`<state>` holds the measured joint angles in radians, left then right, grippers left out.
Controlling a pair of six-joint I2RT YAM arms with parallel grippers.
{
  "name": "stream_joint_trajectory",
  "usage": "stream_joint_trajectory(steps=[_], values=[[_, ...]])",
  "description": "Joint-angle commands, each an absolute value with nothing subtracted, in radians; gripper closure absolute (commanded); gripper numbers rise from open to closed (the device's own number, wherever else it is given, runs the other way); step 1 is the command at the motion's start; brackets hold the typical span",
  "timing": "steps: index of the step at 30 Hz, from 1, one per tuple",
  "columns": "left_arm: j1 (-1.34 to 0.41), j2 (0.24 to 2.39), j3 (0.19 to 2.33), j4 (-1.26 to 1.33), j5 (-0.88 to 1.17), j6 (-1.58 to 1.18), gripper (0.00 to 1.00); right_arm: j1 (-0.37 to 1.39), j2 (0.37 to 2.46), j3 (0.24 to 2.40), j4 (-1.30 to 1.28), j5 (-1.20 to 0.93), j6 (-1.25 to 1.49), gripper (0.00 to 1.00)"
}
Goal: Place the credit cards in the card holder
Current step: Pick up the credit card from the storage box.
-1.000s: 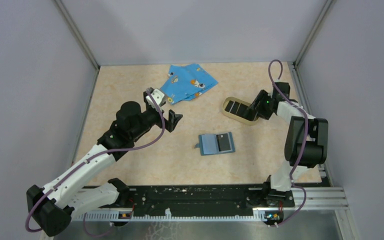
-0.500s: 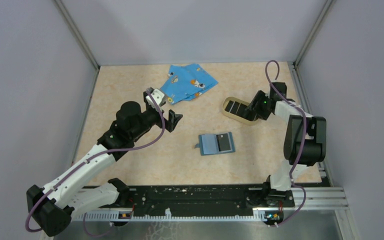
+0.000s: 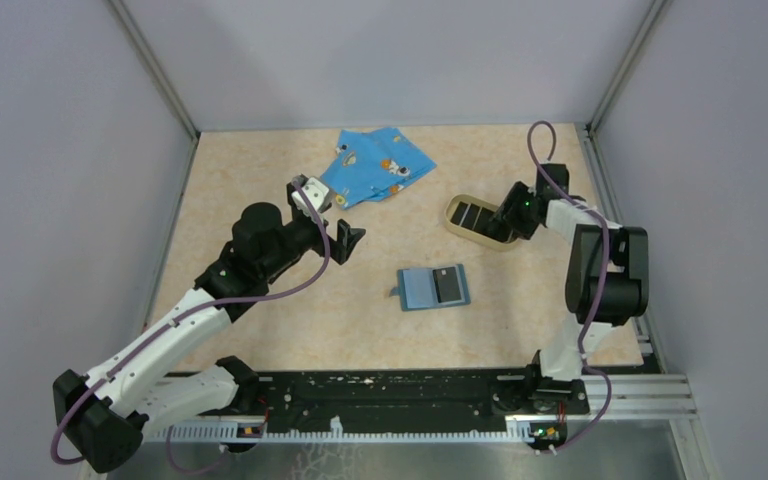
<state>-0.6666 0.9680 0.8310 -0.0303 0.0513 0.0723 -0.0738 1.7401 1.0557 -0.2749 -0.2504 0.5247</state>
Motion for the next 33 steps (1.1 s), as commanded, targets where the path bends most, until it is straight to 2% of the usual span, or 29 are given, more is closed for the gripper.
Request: stream_joint_trajectory(steps=[1, 7, 21, 24, 33], values=[[-0.663, 0.958, 0.829, -0.026, 0.042, 0.076, 0.01, -0.067, 1.765, 1.083, -0.289, -0.243, 0.511, 0.47], [-0.663, 0.956, 0.829, -0.024, 0.045, 0.075, 0.01, -0.077, 1.768, 1.076, -0.272, -0.285, 0.489, 0.54], [-0.663, 0.956, 0.828, -0.025, 0.046, 0.076, 0.01, -0.135, 1.751, 1.077, -0.261, -0.442, 0.441, 0.54], [-0.663, 0.956, 0.83, -0.026, 0.043, 0.076, 0.01, -0.147, 1.748, 1.072, -0.255, -0.472, 0.436, 0.61], [-0.663, 0.957, 0.828, -0.026, 0.042, 0.076, 0.01, -0.174, 1.739, 1.059, -0.245, -0.504, 0.431, 0.61]])
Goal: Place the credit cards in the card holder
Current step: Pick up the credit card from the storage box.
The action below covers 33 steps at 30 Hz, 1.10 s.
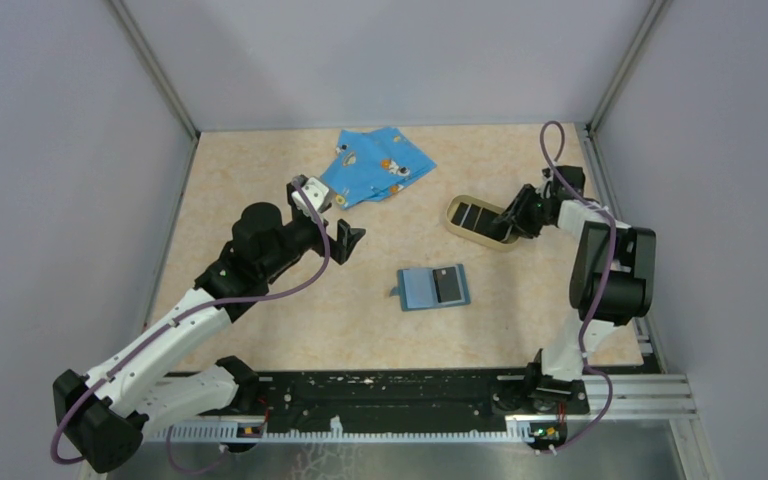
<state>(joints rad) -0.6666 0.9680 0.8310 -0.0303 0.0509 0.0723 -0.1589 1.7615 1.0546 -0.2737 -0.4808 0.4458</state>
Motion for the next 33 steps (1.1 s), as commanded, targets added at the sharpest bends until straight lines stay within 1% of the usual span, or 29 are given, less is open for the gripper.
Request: stream_joint_trajectory(steps=[1, 8, 10, 16, 21, 29, 32, 33], values=[[-0.663, 0.957, 0.828, -0.025, 0.042, 0.077, 0.01, -0.178, 1.74, 1.06, -0.247, -0.501, 0.428, 0.61], [-0.663, 0.955, 0.828, -0.026, 0.04, 0.077, 0.01, -0.215, 1.738, 1.056, -0.25, -0.539, 0.422, 0.62], [-0.663, 0.955, 0.827, -0.026, 0.041, 0.077, 0.01, -0.224, 1.738, 1.052, -0.247, -0.555, 0.42, 0.65], [-0.663, 0.953, 0.827, -0.026, 0.039, 0.077, 0.01, -0.239, 1.737, 1.054, -0.248, -0.577, 0.412, 0.66], [-0.663, 0.952, 0.828, -0.025, 0.039, 0.078, 0.01, -0.26, 1.738, 1.052, -0.247, -0.607, 0.41, 0.72], [-0.663, 0.95, 0.828, -0.026, 0.039, 0.079, 0.01, -0.298, 1.741, 1.048, -0.249, -0.645, 0.406, 0.73], [-0.663, 0.95, 0.828, -0.026, 0.039, 0.077, 0.01, -0.307, 1.743, 1.048, -0.252, -0.654, 0.405, 0.75], [-0.663, 0.951, 0.828, -0.026, 0.039, 0.078, 0.01, -0.311, 1.743, 1.048, -0.253, -0.657, 0.405, 0.77]])
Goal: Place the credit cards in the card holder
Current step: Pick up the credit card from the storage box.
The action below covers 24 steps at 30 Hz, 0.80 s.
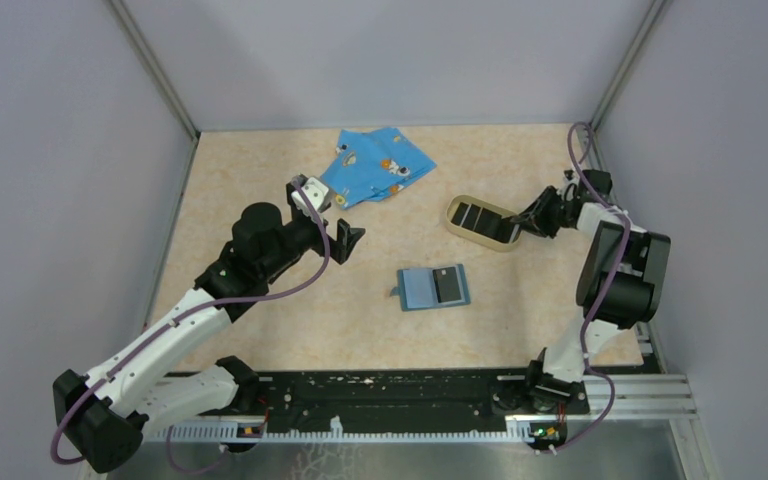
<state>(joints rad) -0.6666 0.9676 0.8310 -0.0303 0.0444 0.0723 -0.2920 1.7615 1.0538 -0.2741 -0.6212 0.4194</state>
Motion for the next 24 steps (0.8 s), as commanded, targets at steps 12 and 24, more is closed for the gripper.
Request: stream_joint_trajectory(steps=[12, 24], values=[[-0.663, 0.946, 0.828, -0.025, 0.038, 0.078, 0.01, -0.327, 1.758, 1.054, -0.268, -0.656, 0.396, 0.93], [-0.663, 0.947, 0.827, -0.026, 0.038, 0.078, 0.01, -0.335, 1.749, 1.082, -0.327, -0.602, 0.336, 1.0]])
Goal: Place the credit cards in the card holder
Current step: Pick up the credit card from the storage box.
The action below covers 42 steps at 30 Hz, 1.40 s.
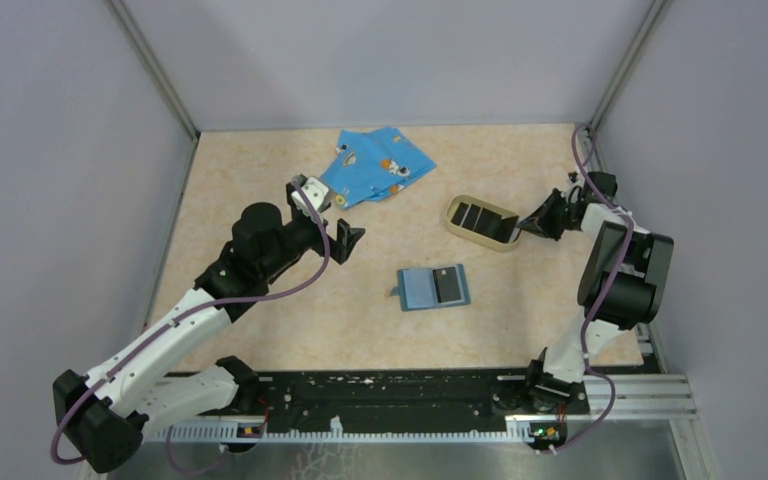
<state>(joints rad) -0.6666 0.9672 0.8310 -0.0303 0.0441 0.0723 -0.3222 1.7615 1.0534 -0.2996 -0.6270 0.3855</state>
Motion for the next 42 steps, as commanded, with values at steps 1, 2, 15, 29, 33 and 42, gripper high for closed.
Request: stream_joint_trajectory(steps=[1, 2, 15, 29, 33, 42], values=[[-0.663, 0.947, 0.827, -0.026, 0.038, 0.078, 0.01, -0.336, 1.747, 1.09, -0.339, -0.596, 0.32, 1.0], [-0.663, 0.947, 0.827, -0.026, 0.038, 0.078, 0.01, -0.335, 1.745, 1.099, -0.357, -0.583, 0.301, 1.0], [-0.663, 0.944, 0.827, -0.025, 0.035, 0.078, 0.01, -0.385, 1.654, 1.13, -0.421, -0.558, 0.237, 1.0], [-0.663, 0.942, 0.827, -0.023, 0.039, 0.077, 0.01, -0.495, 1.569, 1.149, -0.46, -0.709, 0.137, 1.0], [-0.664, 0.942, 0.827, -0.023, 0.041, 0.077, 0.01, -0.506, 1.541, 1.158, -0.473, -0.758, 0.096, 1.0], [-0.663, 0.94, 0.824, -0.016, 0.062, 0.076, 0.01, -0.509, 1.465, 1.123, -0.436, -1.033, 0.005, 1.0]])
